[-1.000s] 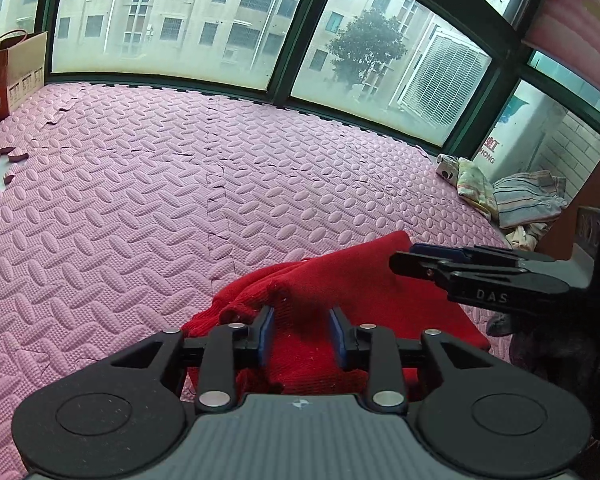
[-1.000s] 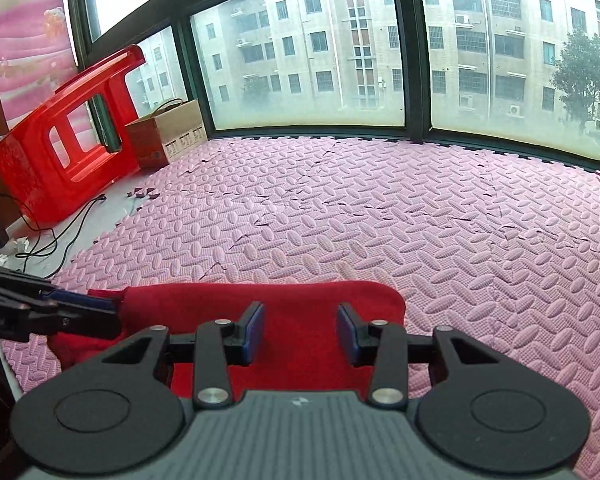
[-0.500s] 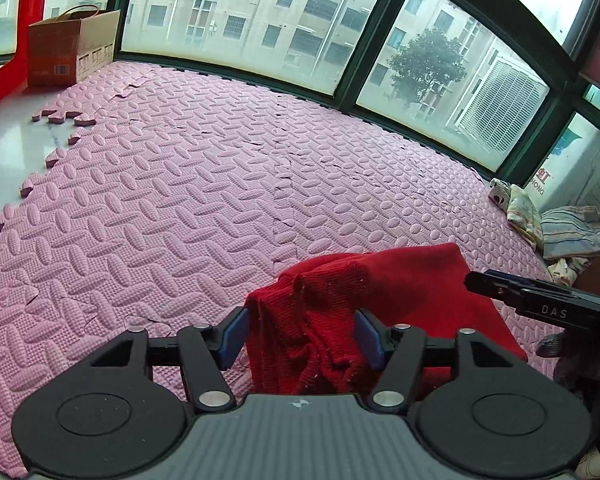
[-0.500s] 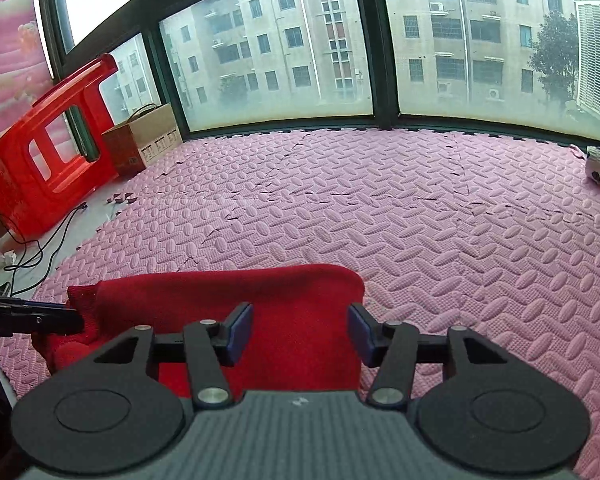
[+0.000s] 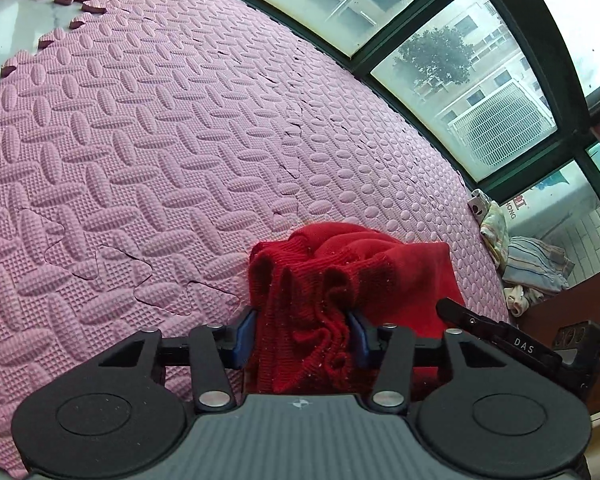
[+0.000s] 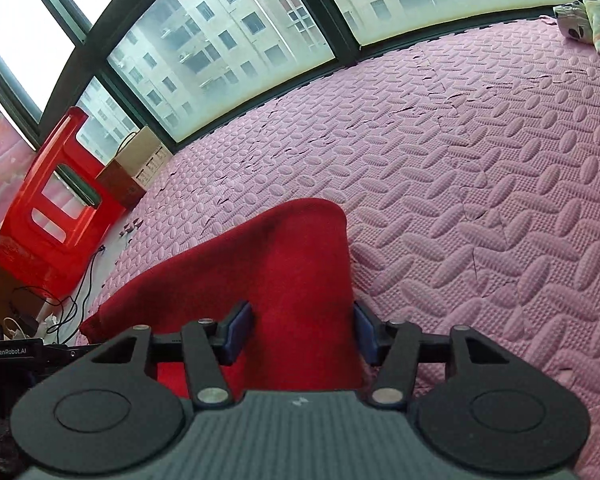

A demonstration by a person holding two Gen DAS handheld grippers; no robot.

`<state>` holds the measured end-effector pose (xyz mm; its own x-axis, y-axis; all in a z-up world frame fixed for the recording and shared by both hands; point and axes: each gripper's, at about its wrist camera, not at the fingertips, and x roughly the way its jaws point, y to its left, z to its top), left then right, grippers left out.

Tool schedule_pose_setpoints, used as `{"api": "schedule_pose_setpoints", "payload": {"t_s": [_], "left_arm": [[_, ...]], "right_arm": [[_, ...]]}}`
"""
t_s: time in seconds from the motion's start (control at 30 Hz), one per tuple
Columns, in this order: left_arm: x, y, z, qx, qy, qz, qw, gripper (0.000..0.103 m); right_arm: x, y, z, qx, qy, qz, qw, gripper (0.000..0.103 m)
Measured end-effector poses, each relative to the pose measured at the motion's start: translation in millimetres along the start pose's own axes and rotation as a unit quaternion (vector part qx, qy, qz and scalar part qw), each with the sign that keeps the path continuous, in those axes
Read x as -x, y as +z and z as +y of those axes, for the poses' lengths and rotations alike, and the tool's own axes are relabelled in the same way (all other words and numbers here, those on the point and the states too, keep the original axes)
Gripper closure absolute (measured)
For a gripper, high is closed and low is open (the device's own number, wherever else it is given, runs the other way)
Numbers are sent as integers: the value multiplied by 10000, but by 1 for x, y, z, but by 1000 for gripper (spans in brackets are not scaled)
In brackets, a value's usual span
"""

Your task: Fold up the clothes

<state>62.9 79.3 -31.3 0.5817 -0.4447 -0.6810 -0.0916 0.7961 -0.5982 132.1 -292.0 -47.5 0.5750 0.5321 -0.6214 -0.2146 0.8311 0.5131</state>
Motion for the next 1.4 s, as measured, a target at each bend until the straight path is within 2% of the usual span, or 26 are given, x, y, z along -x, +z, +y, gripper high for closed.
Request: {"api": "schedule_pose_setpoints", "payload": {"t_s": [0.03,0.13,0.23,0.43,0.67,0.93,1.03,1.07,1.1,1.2,1.27,1.33,1.4], "left_arm": [[1,1,-3,-50,-40,-2,10000,73],[5,6,-18,-311,-43,-51,9995,79],[5,14,-32,-458,-129,-77,9988,83],[-8,31,-79,-900,-278,-62,9955,84],[-51,50,-139,-1263,-443,57,9910,84],[-112,69,-195,-1532,-544,277,9863,84],[-136,70,-203,-1613,-437,399,9851,84],[-144,70,-205,-1638,-386,448,9847,82],[-152,70,-206,-1663,-334,497,9843,80],[-172,69,-208,-1721,-145,616,9831,72],[-172,69,-207,-1763,-113,563,9827,54],[-172,70,-206,-1805,-81,511,9822,44],[-169,70,-210,-1892,-54,419,9810,39]], "right_arm": [[3,0,0,-44,35,-49,10000,60],[12,-2,0,-162,121,-202,9996,73],[27,-3,2,-124,40,-398,9991,76],[65,9,-10,-160,-143,-908,9956,77],[101,33,-41,-297,-562,-1393,9882,77],[113,64,-92,-545,-1013,-1586,9806,77],[108,69,-111,-637,-1183,-1553,9787,76],[106,71,-117,-654,-1263,-1525,9780,75],[103,71,-122,-671,-1375,-1485,9770,68],[95,68,-130,-575,-1670,-1327,9753,67],[94,63,-128,-395,-1823,-1325,9735,61],[97,60,-121,-201,-1946,-1407,9705,50],[100,59,-111,16,-1950,-1509,9691,44]]}}
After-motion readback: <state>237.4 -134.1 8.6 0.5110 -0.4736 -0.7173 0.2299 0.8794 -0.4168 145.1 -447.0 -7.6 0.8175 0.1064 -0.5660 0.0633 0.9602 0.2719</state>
